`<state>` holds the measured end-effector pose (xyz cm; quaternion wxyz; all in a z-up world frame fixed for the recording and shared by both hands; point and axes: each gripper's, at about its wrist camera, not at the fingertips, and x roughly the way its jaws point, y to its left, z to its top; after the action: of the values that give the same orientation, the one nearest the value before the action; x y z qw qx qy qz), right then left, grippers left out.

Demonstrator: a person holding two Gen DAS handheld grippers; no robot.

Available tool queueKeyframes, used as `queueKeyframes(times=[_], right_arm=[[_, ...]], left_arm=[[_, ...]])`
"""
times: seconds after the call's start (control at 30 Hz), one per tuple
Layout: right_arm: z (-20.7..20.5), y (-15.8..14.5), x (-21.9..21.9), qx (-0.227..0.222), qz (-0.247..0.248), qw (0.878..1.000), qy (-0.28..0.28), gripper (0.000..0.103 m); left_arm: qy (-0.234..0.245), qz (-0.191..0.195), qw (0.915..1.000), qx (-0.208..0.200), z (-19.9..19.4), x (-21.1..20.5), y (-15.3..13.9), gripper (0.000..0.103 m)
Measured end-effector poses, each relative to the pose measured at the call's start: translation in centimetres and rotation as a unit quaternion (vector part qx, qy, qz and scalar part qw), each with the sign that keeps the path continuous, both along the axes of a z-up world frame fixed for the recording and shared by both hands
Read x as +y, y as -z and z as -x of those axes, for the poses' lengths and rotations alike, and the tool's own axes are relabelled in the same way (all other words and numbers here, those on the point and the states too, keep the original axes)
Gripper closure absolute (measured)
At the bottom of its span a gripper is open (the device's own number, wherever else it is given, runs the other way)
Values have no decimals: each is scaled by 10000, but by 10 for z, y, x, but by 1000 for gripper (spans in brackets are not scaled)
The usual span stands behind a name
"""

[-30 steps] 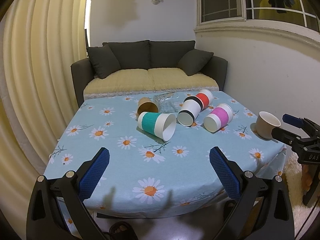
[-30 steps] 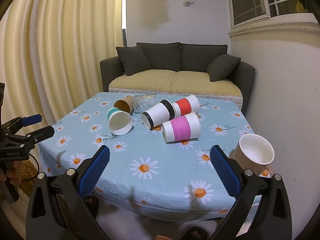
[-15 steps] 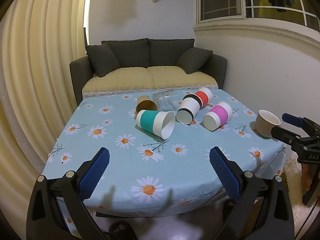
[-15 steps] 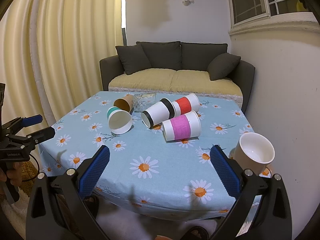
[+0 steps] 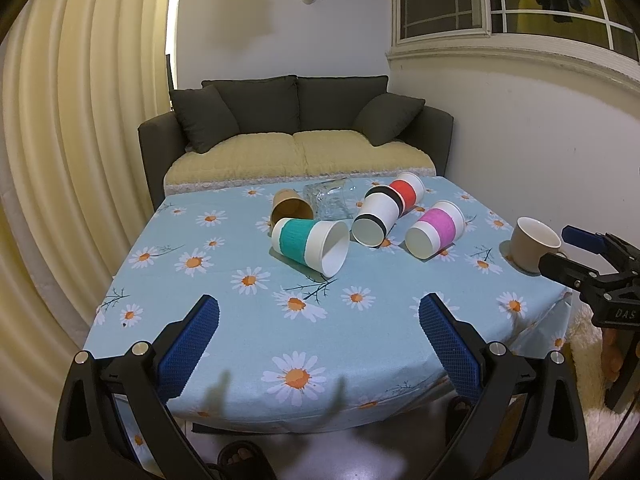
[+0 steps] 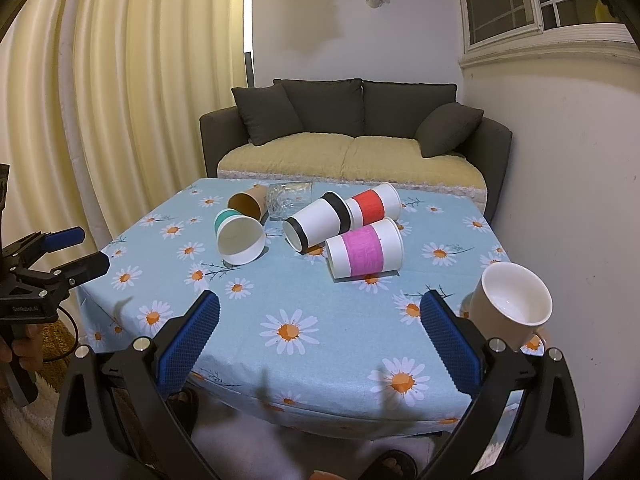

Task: Flip cup upright

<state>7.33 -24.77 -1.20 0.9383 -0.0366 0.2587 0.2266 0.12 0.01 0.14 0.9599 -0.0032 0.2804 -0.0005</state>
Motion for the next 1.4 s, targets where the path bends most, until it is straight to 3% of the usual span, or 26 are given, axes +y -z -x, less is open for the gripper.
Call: queueKeyframes(times=[0.63,0.77,1.07,1.2,1.4], right_arm=[[-4,1,5,82,76,9998,-159,3],[-15,-1,10,287,-4,9992,-267,3],[-98,-17,29,1186,-334,9921,-225,3],[-164,-17,44,2054,-735,9756,-245,3],[-235,-18,85,2803,-589,9581,4,3]], left_arm=[[27,32,9999,93,-5,2,2,6],[65,88,9998,161,-12,4,1,6],[237,278,9987,354,-56,14,-10,6],[394,334,9975,486,-83,20,-13,6],[355,523,9962,594,-112,37,-13,6]])
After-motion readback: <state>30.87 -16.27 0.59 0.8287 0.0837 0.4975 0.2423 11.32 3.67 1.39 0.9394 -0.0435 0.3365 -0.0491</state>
